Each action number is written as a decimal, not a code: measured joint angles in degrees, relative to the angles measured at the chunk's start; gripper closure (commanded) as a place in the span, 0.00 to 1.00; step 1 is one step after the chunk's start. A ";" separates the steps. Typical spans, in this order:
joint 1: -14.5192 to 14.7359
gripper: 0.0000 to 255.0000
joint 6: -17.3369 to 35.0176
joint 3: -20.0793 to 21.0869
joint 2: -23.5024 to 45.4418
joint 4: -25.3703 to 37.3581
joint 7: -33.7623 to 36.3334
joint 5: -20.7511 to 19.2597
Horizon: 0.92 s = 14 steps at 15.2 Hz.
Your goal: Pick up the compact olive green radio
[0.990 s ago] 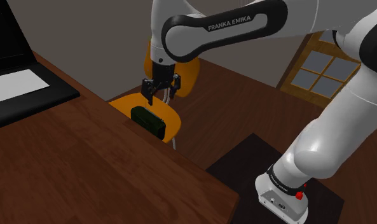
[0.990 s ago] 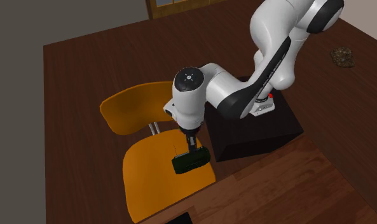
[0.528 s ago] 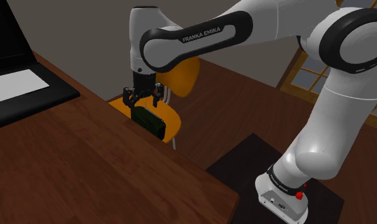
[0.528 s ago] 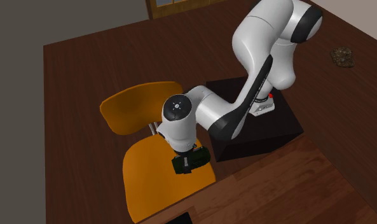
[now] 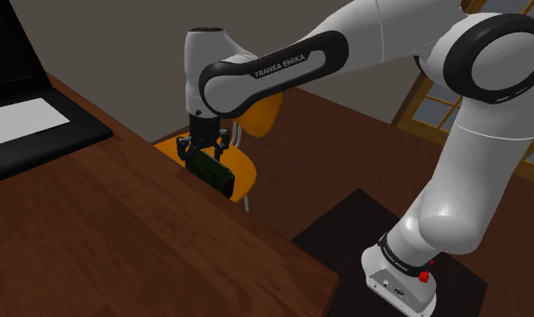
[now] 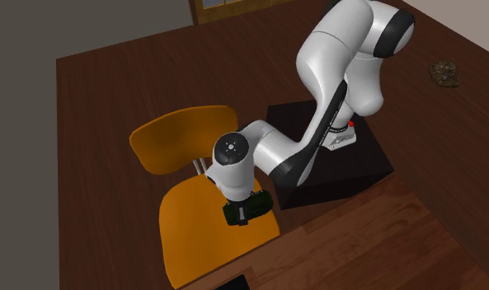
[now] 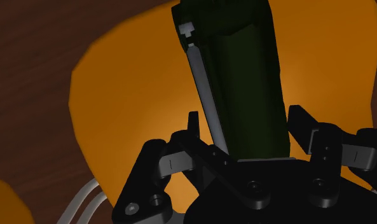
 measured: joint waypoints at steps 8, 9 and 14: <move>-0.05 1.00 0.24 -0.02 -0.05 -0.12 -0.10 -0.01; -0.02 1.00 0.17 -0.03 0.00 -0.03 -0.03 -0.05; -0.22 1.00 -2.55 0.13 -1.18 1.36 -0.25 0.55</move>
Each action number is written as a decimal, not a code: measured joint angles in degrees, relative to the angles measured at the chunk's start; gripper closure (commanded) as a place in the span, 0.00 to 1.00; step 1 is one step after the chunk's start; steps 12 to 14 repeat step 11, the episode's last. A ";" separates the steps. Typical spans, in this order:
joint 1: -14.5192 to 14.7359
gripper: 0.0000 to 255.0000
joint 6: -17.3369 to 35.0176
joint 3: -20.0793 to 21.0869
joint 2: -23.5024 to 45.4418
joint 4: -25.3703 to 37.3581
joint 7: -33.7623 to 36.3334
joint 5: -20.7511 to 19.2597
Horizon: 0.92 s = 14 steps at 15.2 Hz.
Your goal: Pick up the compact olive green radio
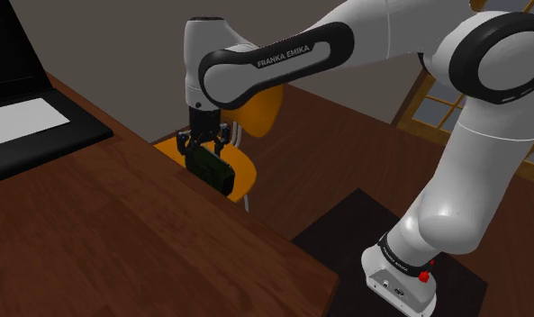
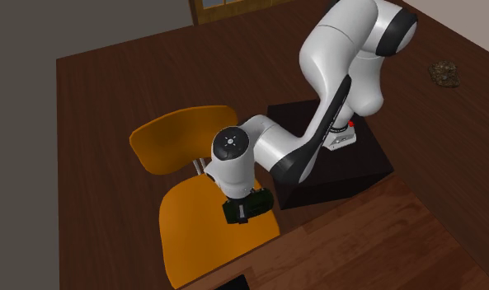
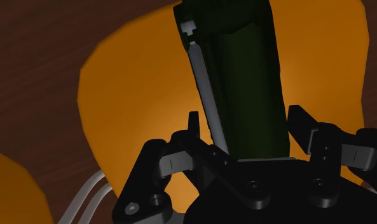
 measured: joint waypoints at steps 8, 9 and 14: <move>-0.14 1.00 -5.62 0.26 -1.85 3.95 -0.11 0.82; -0.13 1.00 -6.21 0.27 -1.82 4.56 -0.08 0.81; -0.19 1.00 -7.54 0.30 -2.21 5.55 -0.14 0.98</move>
